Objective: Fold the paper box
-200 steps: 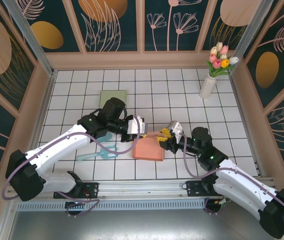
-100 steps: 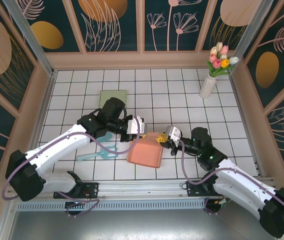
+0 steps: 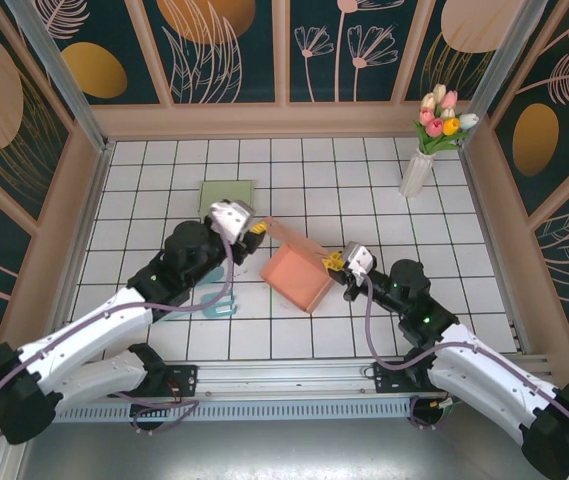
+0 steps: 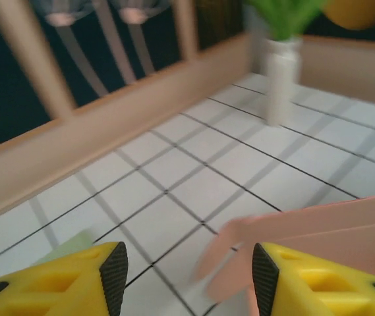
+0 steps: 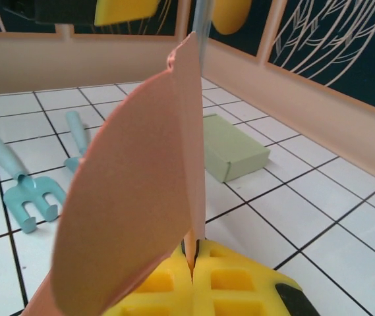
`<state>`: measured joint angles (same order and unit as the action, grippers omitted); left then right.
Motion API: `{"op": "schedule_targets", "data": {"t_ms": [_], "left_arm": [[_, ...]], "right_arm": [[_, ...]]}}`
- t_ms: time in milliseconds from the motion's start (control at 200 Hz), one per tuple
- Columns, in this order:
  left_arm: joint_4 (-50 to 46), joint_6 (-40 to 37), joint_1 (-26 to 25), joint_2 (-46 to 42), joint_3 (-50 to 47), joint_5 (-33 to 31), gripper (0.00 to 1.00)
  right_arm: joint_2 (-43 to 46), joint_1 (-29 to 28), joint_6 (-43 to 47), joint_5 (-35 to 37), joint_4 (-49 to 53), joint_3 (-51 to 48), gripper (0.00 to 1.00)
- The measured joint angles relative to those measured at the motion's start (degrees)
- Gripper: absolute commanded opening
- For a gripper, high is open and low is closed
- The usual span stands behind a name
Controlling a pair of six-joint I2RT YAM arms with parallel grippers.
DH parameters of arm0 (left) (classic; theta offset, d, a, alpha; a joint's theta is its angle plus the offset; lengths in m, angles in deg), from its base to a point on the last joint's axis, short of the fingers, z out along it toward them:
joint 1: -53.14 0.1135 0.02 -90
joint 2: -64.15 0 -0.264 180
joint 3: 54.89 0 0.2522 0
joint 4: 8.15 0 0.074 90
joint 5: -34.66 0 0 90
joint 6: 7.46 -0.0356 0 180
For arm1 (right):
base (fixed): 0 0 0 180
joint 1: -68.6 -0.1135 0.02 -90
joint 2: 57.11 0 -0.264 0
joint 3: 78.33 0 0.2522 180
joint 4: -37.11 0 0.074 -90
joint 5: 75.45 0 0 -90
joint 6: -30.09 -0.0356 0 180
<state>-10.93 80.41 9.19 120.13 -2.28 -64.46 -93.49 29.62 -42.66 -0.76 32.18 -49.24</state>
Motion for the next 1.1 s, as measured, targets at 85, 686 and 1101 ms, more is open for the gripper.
{"op": "schedule_targets", "data": {"t_ms": [85,686,1101], "left_arm": [[2.10,7.58,1.92,-2.14,-3.76,-6.40,0.57],[9.09,20.52,12.13,10.29,-5.33,8.33,0.50],[12.87,21.97,12.20,16.06,-5.05,16.63,0.48]], "right_arm": [[1.29,0.02,-0.94,0.52,0.02,-0.13,0.00],[-1.36,0.31,-1.40,-4.72,-1.33,-0.13,0.00],[-8.52,0.66,2.40,-4.66,-9.07,-0.13,0.00]]}}
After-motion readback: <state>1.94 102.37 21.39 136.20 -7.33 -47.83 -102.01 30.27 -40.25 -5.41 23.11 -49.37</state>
